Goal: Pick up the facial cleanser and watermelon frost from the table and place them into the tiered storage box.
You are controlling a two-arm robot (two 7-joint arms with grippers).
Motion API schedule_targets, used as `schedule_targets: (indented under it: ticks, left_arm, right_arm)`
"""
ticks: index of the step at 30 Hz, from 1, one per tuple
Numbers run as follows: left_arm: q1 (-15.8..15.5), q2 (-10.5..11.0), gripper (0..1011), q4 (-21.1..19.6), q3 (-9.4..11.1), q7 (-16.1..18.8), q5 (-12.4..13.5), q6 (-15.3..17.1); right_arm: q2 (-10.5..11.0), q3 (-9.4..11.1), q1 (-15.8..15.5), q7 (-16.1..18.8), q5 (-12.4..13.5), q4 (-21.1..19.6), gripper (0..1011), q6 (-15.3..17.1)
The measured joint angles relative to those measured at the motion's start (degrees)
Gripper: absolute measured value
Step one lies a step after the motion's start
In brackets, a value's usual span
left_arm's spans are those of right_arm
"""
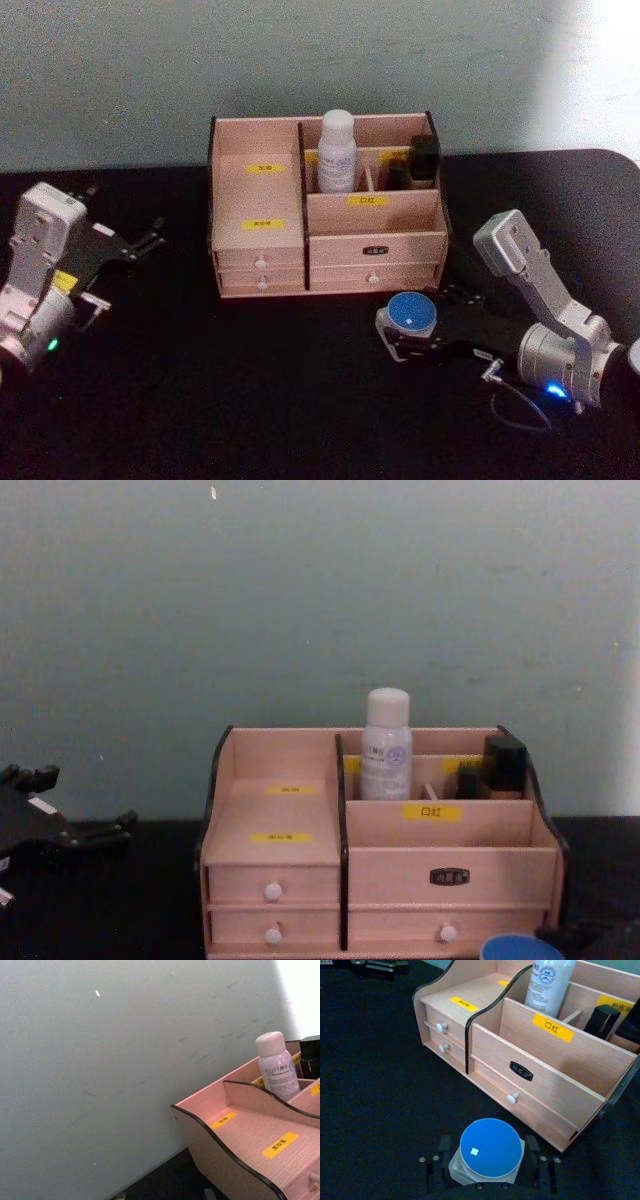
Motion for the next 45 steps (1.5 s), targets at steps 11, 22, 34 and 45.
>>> schedule_targets:
  ticks: [11,22,34,45]
  left_arm:
    - [0.00,0.00,1001,0.00,0.00,0.00,0.00,0.00]
    - [0.00,0.00,1001,0.00,0.00,0.00,0.00,0.00]
    - [0.00,0.00,1001,0.00,0.00,0.00,0.00,0.00]
    - [0.00,0.00,1001,0.00,0.00,0.00,0.00,0.00]
  right_arm:
    - [0.01,0.05,-0.03,0.00,0.01,-0.04,711,-0.04]
    - [0.01,0.05,-0.03,0.00,0.01,-0.04,712,-0.04]
    - [0.66,0.97,1.27,0.76,1.90,-2.79,712,0.79]
    - [-1.38,-0.13,5.82,0.82,3.14,-1.47,712,1.38]
